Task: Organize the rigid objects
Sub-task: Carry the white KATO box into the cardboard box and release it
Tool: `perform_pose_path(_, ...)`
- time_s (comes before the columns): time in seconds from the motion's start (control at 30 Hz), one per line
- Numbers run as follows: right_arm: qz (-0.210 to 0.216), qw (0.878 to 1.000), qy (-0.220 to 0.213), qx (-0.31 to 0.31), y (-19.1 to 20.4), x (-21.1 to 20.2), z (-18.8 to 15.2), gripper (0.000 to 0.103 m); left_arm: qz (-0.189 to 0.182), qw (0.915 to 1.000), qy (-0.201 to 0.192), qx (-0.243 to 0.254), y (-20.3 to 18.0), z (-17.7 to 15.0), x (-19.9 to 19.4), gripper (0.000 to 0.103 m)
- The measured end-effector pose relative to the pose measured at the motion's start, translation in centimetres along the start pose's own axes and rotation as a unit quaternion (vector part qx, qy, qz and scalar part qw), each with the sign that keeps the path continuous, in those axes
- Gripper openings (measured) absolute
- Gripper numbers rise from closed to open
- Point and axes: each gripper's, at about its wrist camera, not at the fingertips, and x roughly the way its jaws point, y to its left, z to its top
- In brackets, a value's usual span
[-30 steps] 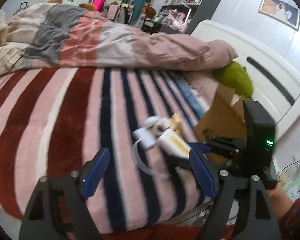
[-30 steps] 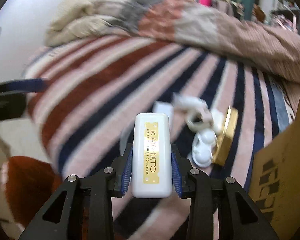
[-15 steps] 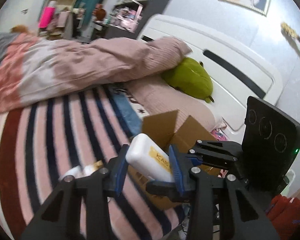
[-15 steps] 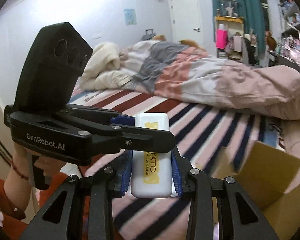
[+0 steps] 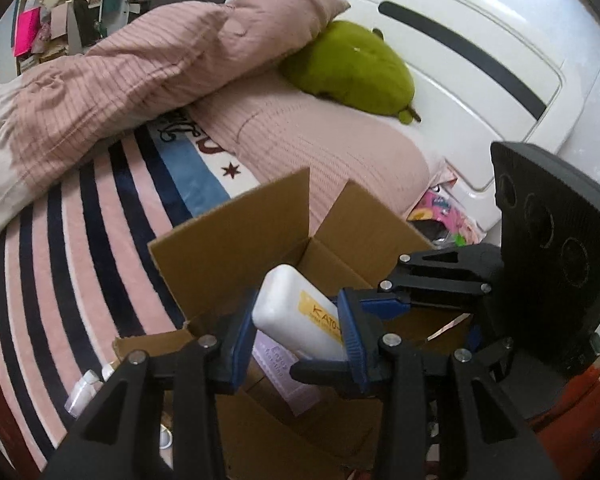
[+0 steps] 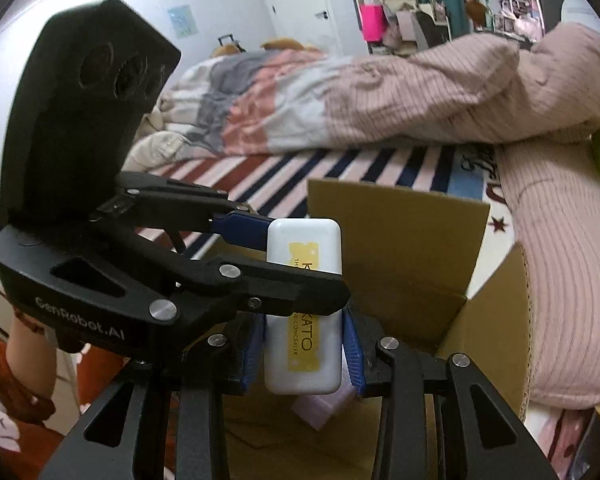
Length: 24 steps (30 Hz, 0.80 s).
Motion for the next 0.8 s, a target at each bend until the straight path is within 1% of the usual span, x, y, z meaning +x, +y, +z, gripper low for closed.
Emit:
perform_pose_path(0.07,0.001,1.0,0.011,0.001,-0.1,0.1,-0.1,0.031,0.007,0.9999,0.008,0.001,-0.1,0.1,0.4,0.037)
perform_pose_path(0.1,0.0,1.0,0.015,0.002,-0.1,0.1,-0.2,0.031,0.017,0.9998,0.011,0.004,-0.1,0.0,0.5,0.037)
perform_pose_path(0.17,-0.011,1.0,0.022,-0.004,0.2,0.1,-0.2,0.032,0.03,0.9994,0.014,0.01,0.0,-0.1,0.5,0.037)
perform_pose_path(0.23,-0.019,0.999,0.029,-0.011,0.4,0.2,-0.3,0.032,0.033,0.9994,0.011,0.006,0.2,-0.2,0.3,0.038)
perform_pose_path(0.3,-0.021,0.999,0.036,-0.014,0.5,0.4,-0.3,0.032,0.035,0.9994,0.002,-0.002,0.5,-0.3,-0.3,0.042)
perform_pose_path(0.37,-0.025,0.999,0.04,-0.016,0.5,0.5,-0.4,0.032,0.039,0.9991,-0.011,-0.011,1.0,-0.4,-1.3,0.052)
perform_pose_path(0.47,-0.026,0.999,0.039,-0.014,0.5,0.4,-0.5,0.032,0.05,0.9979,-0.032,-0.024,1.6,-1.1,-3.3,0.061)
perform_pose_path(0.57,-0.031,0.999,0.03,-0.012,0.8,0.0,-0.5,0.032,0.076,0.9949,-0.056,-0.036,2.3,-2.4,-5.8,0.068)
perform_pose_path(0.6,-0.029,0.999,0.024,-0.011,1.0,-0.2,-0.4,0.032,0.086,0.9933,-0.065,-0.042,2.6,-3.0,-6.8,0.068)
perform_pose_path(0.63,-0.027,0.999,0.017,-0.009,1.4,-0.4,-0.3,0.035,0.092,0.9923,-0.069,-0.046,2.8,-3.4,-7.4,0.069)
perform_pose_path(0.67,-0.025,1.0,0.011,-0.009,1.7,-0.5,-0.2,0.044,0.103,0.9902,-0.076,-0.055,3.3,-4.2,-8.3,0.07)
perform_pose_path(0.7,-0.024,1.0,0.0,-0.009,2.2,-0.6,-0.1,0.048,0.112,0.9885,-0.081,-0.062,3.7,-4.8,-9.0,0.07)
perform_pose_path(0.73,-0.025,0.999,-0.016,-0.013,3.0,-0.9,0.1,0.056,0.123,0.9862,-0.087,-0.069,4.1,-5.6,-9.8,0.07)
perform_pose_path(0.77,-0.026,0.999,-0.029,-0.019,3.8,-1.2,0.3,0.059,0.133,0.9839,-0.092,-0.076,4.5,-6.4,-10.6,0.07)
perform_pose_path(0.8,-0.024,0.999,-0.04,-0.026,4.6,-1.3,0.5,0.059,0.145,0.9814,-0.096,-0.081,5.0,-7.3,-11.4,0.07)
